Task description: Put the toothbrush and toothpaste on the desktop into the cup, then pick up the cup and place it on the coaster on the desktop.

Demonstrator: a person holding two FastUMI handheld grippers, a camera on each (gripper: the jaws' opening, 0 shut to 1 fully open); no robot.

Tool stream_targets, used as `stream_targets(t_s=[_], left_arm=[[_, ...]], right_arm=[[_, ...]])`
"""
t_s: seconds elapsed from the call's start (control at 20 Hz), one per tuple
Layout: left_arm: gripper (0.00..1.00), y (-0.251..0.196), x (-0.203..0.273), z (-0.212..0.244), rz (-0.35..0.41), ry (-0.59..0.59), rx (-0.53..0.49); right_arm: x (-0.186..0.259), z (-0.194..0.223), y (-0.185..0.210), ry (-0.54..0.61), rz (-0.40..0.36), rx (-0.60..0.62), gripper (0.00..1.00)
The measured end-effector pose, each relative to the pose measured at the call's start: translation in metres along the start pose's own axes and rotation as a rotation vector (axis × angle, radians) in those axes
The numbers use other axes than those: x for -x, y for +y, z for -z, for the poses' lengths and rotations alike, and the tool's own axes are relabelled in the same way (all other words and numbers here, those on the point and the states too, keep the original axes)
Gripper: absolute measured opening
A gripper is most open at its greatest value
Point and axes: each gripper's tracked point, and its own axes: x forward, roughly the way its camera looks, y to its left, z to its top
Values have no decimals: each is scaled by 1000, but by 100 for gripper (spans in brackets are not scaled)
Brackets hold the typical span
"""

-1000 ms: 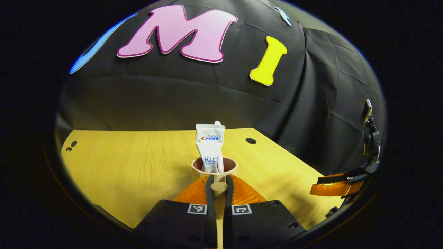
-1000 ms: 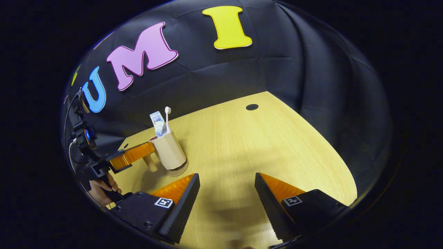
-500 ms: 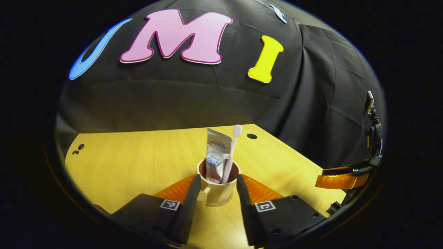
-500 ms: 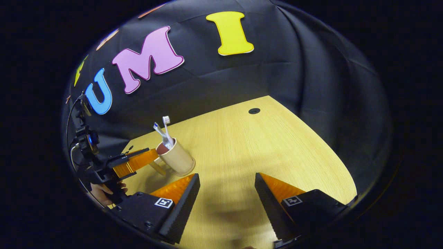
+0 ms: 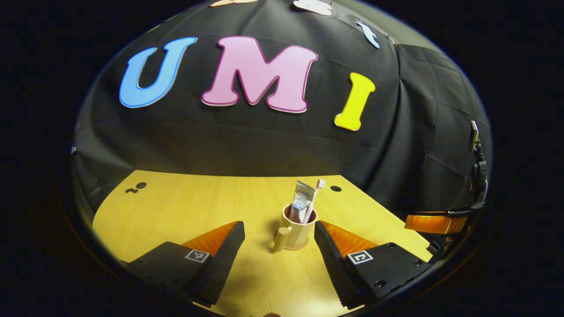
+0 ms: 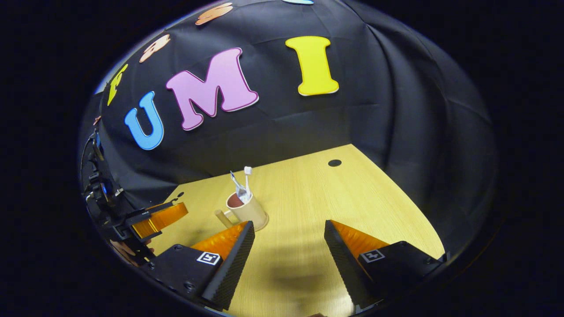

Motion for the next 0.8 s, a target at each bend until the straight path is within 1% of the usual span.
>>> stream_targets(t_s=[0.05, 0.15, 0.25, 0.35, 0.5, 0.6, 0.7, 0.8], left_arm=[[98, 10, 16, -6, -28, -22, 7], [98, 20, 43, -14, -54, -55, 31], [98, 31, 77, -20, -70, -88, 85], [98, 47, 108, -20, -109, -108, 114], [98, 75, 150, -4, -202, -108, 91], [97, 84, 172, 17, -231, -89, 113], [98, 92, 192, 40, -265, -58, 144], [98, 94, 207, 51, -284, -48, 177]], right_arm=[[5, -4, 6, -12, -9, -1, 98], [16, -9, 19, -29, -26, 5, 98], [27, -11, 30, -45, -36, 34, 98], [39, -12, 40, -61, -44, 57, 98], [59, -6, 59, -67, -74, 64, 98], [72, -5, 67, -89, -80, 64, 98], [84, 8, 77, -78, -88, 72, 98], [94, 19, 85, -62, -94, 88, 98]])
